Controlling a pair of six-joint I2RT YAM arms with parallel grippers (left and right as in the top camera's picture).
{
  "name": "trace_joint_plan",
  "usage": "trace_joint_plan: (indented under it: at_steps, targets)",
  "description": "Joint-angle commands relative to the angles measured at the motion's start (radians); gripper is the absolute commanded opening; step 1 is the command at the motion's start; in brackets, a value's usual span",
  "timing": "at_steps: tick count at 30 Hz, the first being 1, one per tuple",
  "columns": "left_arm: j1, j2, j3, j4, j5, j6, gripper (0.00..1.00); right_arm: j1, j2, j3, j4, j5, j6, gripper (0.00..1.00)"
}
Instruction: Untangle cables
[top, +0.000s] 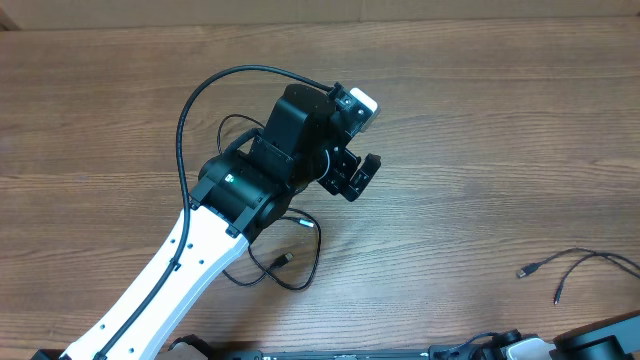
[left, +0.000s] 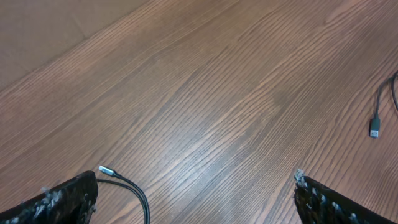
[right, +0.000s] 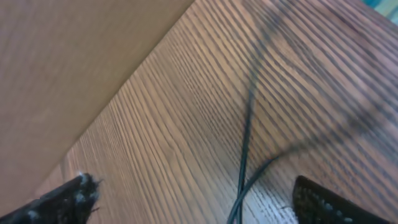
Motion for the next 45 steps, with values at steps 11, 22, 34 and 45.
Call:
trace_joint_plan:
  at_steps: [11, 22, 34, 45]
  targets:
    - [0.004, -0.002, 0.006, 0.003, -0.006, -0.009, 1.00, 0.048, 0.001, 0.003, -0.014, -0.520, -0.203, 1.00]
    - [0.004, -0.002, 0.006, 0.003, -0.006, -0.009, 0.99, 0.353, 0.001, 0.003, -0.035, -0.454, -0.328, 1.00]
    - [0.004, -0.002, 0.006, 0.003, -0.006, -0.009, 1.00, 0.463, 0.001, 0.003, -0.179, -0.321, -0.308, 1.00]
    - [0.004, -0.002, 0.006, 0.003, -0.006, -0.009, 1.00, 0.647, 0.001, 0.003, -0.214, -0.729, -0.556, 1.00]
